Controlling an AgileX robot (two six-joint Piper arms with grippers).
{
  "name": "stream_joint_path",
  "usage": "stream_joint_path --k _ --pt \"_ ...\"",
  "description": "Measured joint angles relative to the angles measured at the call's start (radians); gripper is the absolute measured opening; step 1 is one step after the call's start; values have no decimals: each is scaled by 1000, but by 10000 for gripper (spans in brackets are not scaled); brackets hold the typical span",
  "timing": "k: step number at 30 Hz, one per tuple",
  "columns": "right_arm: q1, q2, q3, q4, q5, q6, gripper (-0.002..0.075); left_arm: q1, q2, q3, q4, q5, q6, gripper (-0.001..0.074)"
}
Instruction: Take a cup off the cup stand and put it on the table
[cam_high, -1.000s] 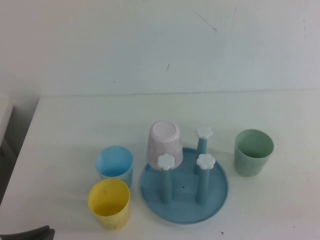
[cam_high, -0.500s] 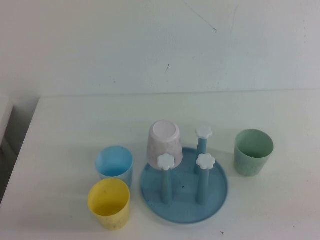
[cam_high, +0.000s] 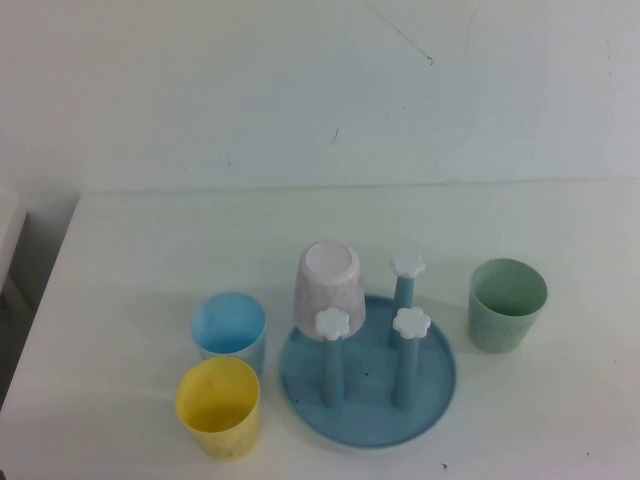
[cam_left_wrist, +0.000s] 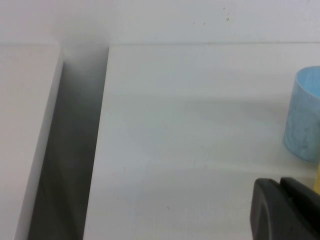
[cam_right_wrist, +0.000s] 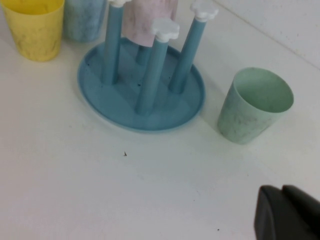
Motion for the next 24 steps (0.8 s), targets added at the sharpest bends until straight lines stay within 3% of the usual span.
stream_joint_path --k 24 --pt "0 0 0 0 14 0 -1 0 0 -2 0 12 0 -2"
